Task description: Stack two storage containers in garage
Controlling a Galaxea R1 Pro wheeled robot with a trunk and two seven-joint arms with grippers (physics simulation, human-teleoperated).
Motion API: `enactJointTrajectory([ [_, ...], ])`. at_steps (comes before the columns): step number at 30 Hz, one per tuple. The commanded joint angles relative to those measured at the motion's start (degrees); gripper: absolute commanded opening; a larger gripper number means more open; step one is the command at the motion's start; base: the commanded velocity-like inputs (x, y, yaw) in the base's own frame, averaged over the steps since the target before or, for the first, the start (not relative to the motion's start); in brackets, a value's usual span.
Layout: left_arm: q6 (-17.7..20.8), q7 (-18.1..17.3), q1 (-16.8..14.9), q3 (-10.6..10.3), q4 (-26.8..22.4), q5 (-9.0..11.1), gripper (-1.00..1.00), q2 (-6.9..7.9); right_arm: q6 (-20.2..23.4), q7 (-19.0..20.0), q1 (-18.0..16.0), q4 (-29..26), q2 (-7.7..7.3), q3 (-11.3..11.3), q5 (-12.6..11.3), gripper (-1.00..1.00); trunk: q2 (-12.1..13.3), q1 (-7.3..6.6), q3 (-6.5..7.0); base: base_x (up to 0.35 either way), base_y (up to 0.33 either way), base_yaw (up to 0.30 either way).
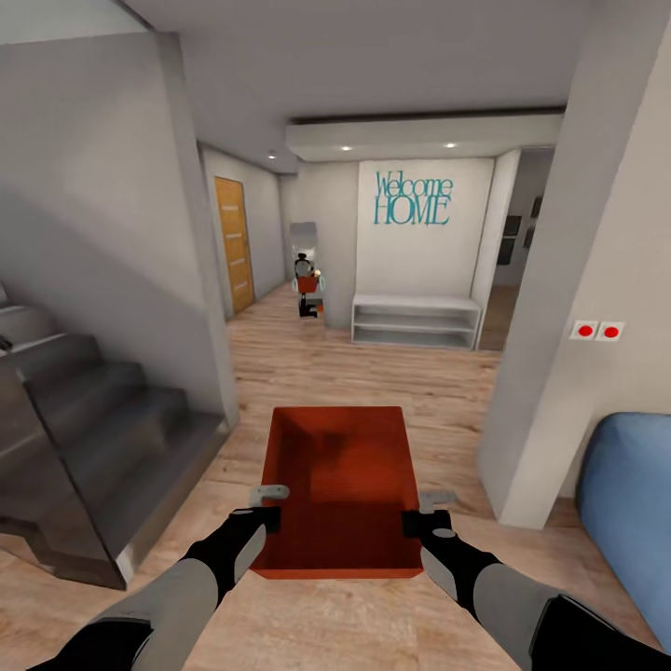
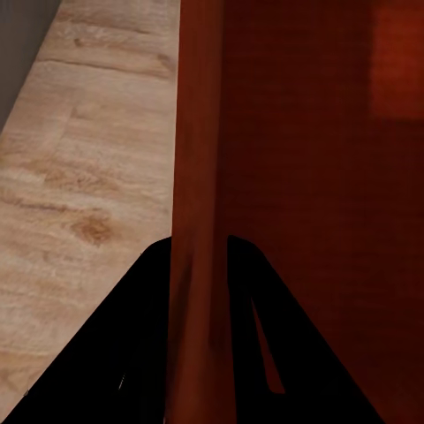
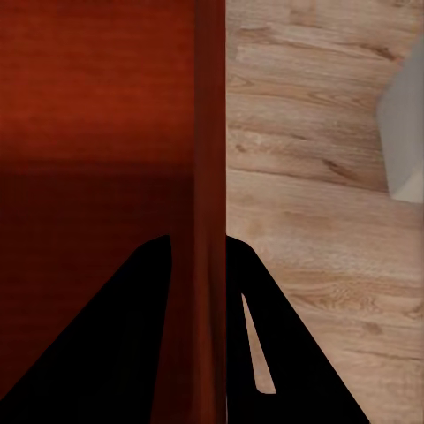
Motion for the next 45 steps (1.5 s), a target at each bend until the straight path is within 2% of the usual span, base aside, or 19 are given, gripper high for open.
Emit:
enactJointTrajectory([
  [1, 0.5, 0.59, -0.03, 0.4, -0.15, -1.09, -1.0, 2.27, -0.35, -0.36, -0.06, 1.15, -0.78, -0.45, -0.4, -1.0, -0.1, 0.06, -0.1, 0.323, 0.0, 0.0],
  [45, 0.5, 0.59, -0.03, 0.36, -0.15, -1.08, -1.0, 2.27, -0.35, -0.36, -0.07, 1.15, -0.78, -0.36, -0.4, -1.0, -0.1, 0.06, -0.1, 0.323, 0.0, 0.0],
])
